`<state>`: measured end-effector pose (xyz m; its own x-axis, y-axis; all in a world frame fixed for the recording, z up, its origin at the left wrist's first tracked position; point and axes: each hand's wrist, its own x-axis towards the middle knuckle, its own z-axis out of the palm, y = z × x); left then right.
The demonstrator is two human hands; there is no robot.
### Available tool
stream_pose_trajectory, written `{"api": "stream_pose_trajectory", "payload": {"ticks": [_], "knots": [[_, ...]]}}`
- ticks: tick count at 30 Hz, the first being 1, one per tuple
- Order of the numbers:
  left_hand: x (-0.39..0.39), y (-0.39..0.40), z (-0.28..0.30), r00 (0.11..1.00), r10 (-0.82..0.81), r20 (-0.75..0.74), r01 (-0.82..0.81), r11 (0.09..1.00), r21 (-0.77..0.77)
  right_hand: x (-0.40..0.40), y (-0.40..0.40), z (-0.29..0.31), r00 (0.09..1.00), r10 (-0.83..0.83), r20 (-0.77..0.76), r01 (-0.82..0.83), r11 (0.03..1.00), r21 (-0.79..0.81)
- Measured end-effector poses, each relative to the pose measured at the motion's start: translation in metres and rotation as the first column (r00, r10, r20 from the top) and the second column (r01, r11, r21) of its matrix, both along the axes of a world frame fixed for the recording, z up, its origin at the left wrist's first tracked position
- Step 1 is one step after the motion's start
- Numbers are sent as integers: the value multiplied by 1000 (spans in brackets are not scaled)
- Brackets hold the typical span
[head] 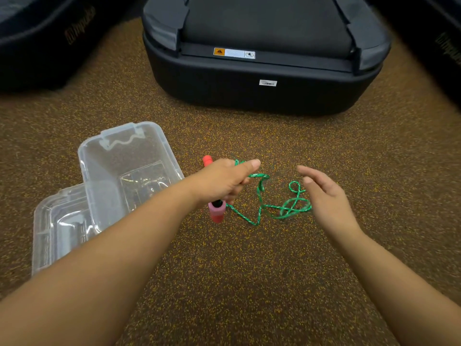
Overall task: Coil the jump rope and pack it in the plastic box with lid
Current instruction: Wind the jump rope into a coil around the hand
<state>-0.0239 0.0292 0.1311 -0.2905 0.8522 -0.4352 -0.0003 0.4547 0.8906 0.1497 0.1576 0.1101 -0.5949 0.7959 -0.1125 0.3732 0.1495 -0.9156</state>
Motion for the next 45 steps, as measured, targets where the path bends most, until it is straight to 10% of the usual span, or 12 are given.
{"api": "stream_pose_trajectory", "payload": {"ticks": [6, 13, 20, 28, 37, 45], "knots": [[4, 2, 3, 999, -15, 35, 14, 1000, 25, -23, -17, 7, 868, 496, 17, -493, 856, 155], [-1, -5, -1, 987, -90, 130, 90, 996, 5, -16, -14, 12, 927, 323, -189, -342, 937, -76], [8, 0, 7, 887, -220, 407, 184, 975, 124, -29, -16, 5, 970, 188, -153, -182, 982, 52], [3, 3, 19, 699, 8, 716, -284, 921, 267, -31, -45, -13, 930, 366, 37, -367, 918, 150], [-1, 4, 19, 698, 221, 682, -417, 899, 136, -23, -58, 1, 860, 485, 157, -509, 830, 227], [5, 2, 19, 933, 91, 347, -113, 993, 42, -28, -54, 43, 862, 507, 6, -491, 832, 257]]}}
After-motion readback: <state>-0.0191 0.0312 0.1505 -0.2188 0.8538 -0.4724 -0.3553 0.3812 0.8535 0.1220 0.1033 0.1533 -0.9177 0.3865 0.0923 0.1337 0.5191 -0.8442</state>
